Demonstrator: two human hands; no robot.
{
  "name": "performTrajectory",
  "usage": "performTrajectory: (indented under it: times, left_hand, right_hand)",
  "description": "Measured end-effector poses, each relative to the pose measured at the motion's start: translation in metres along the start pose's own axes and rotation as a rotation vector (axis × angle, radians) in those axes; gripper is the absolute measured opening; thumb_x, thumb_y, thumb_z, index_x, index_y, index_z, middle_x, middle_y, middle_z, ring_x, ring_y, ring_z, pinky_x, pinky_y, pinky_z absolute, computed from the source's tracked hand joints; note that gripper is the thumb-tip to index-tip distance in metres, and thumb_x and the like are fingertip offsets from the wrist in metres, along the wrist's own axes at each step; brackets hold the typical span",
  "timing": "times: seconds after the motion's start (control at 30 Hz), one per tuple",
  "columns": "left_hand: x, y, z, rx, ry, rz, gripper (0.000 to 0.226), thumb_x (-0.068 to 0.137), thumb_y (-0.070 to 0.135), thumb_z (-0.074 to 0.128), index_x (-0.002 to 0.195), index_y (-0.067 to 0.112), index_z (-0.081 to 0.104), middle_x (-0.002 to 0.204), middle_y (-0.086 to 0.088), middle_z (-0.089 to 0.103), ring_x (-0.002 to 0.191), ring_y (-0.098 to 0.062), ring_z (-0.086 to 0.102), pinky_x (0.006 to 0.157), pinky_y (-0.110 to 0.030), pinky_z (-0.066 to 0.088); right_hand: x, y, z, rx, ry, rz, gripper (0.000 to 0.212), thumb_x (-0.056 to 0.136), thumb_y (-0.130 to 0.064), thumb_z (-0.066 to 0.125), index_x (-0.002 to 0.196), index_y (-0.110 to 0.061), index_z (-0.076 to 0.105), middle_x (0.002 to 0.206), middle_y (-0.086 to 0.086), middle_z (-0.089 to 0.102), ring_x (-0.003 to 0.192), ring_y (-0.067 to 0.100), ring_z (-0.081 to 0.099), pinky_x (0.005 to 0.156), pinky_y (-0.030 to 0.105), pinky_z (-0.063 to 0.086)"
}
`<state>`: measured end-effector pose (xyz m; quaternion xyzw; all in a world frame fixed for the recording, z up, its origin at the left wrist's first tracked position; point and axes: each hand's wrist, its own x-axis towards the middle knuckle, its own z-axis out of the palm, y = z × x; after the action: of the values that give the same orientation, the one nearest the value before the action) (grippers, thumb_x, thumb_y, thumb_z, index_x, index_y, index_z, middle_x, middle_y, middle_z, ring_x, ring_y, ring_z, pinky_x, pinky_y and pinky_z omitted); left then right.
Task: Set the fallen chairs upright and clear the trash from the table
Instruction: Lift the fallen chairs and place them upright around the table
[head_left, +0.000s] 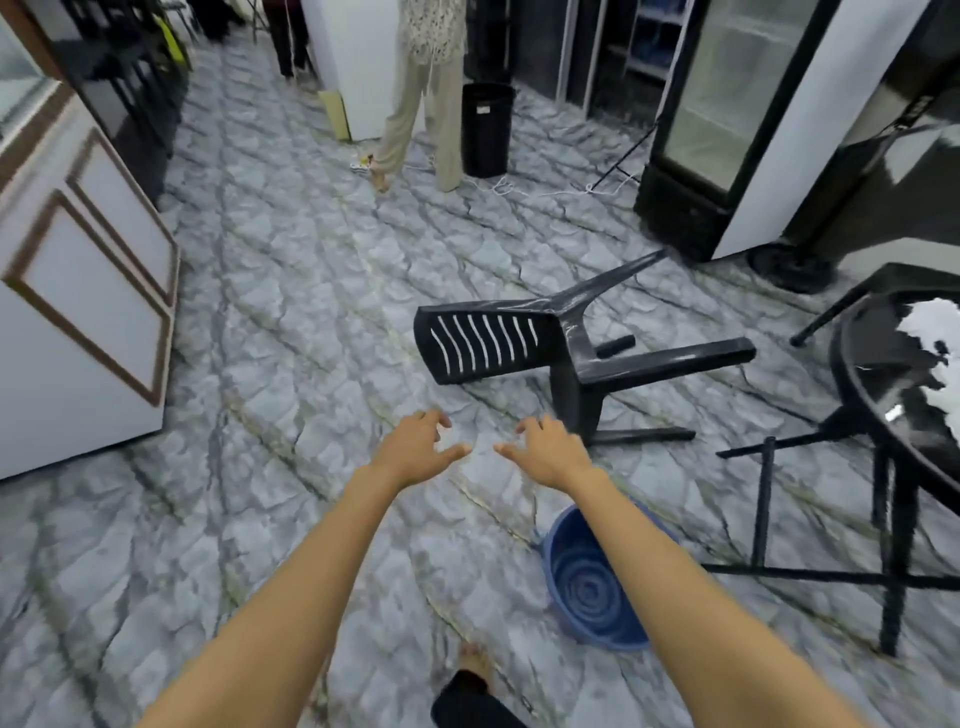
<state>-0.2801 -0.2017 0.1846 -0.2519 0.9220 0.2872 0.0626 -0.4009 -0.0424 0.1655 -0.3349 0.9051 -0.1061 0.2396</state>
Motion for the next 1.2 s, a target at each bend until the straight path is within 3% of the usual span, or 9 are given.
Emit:
performTrajectory:
  times: [0.13,0.3,0.53,0.97,1.2]
  left_hand:
    - [0.084,-0.021,-0.039,0.013,-0.026,0.047,0.055,0.084,0.051,0.057,0.125,0.015,0.047,0.12,-0.009,0.053,0.11,-0.022,0.05,0.09,-0.035,0.044]
    - [0.195,-0.047,-0.099,0.014,-0.046,0.099,0.053,0.084,0.05,0.059,0.121,0.014,0.048,0.116,-0.009,0.054,0.101,-0.019,0.051,0.081,-0.027,0.04]
    - [0.327,-0.081,-0.153,0.057,-0.096,0.166,0.055,0.083,0.051,0.059,0.121,0.013,0.05,0.116,-0.011,0.055,0.104,-0.022,0.054,0.088,-0.036,0.047]
    - [0.559,-0.128,-0.22,0.224,-0.393,0.46,0.057,0.083,0.048,0.061,0.124,0.011,0.047,0.118,-0.014,0.055,0.107,-0.026,0.053,0.09,-0.038,0.045]
    - [0.658,-0.114,-0.222,0.293,-0.577,0.611,0.054,0.082,0.05,0.06,0.122,0.016,0.048,0.114,-0.01,0.054,0.104,-0.023,0.052,0.09,-0.037,0.044]
  right_hand:
    - [0.085,-0.018,-0.021,0.033,0.005,0.05,0.067,0.09,-0.061,0.038,0.138,-0.014,0.038,0.145,0.011,0.036,0.134,0.03,0.033,0.105,0.046,0.03]
    - [0.192,-0.045,-0.058,0.086,0.023,0.071,0.062,0.09,-0.061,0.039,0.131,-0.013,0.041,0.14,0.012,0.039,0.132,0.03,0.034,0.103,0.046,0.03]
    - [0.311,-0.078,-0.097,0.11,0.036,0.143,0.061,0.09,-0.059,0.042,0.129,-0.013,0.044,0.135,0.012,0.042,0.127,0.029,0.038,0.103,0.045,0.032]
    - [0.484,-0.129,-0.103,0.328,0.131,0.477,0.062,0.091,-0.059,0.04,0.132,-0.013,0.043,0.138,0.014,0.041,0.128,0.031,0.037,0.103,0.046,0.034]
    - [0.534,-0.123,-0.112,0.456,0.184,0.692,0.061,0.091,-0.06,0.04,0.132,-0.014,0.043,0.135,0.012,0.041,0.127,0.03,0.038,0.102,0.047,0.035]
